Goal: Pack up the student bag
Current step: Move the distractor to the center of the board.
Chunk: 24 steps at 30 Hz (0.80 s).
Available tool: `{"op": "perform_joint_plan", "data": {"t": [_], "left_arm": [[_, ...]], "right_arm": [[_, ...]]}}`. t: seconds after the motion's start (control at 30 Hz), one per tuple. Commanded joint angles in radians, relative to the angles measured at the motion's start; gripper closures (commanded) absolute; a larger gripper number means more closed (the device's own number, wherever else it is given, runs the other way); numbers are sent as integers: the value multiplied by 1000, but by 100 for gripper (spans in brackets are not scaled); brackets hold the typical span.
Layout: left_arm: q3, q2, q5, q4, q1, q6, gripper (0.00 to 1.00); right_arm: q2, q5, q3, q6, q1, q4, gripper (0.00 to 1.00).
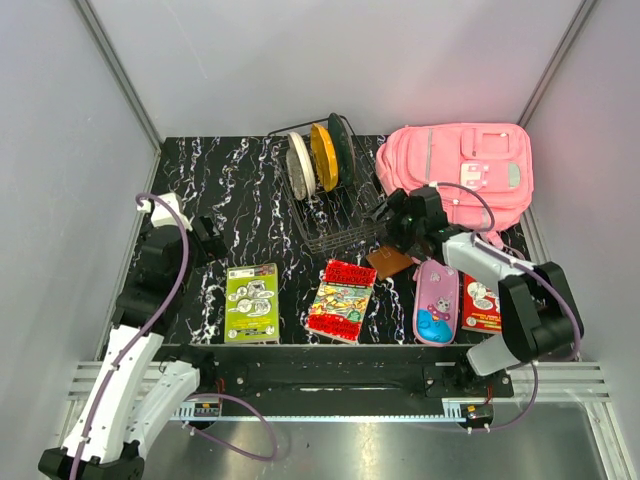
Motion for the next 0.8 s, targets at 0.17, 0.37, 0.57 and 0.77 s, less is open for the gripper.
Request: {"op": "perform_joint_plan", "data": {"t": [0.17,0.37,0.57,0.77], "left_arm": [[12,26,38,0,24,5,1],[12,50,72,12,27,14,1],[52,190,269,153,20,-60,1],[196,478,198,278,-95,-97,1]], "right_arm": [[183,192,232,-36,50,-34,3],[283,209,307,-106,50,-120,13],[312,290,333,-210,49,-158,9],[352,298,395,-281,49,-197,7]]}}
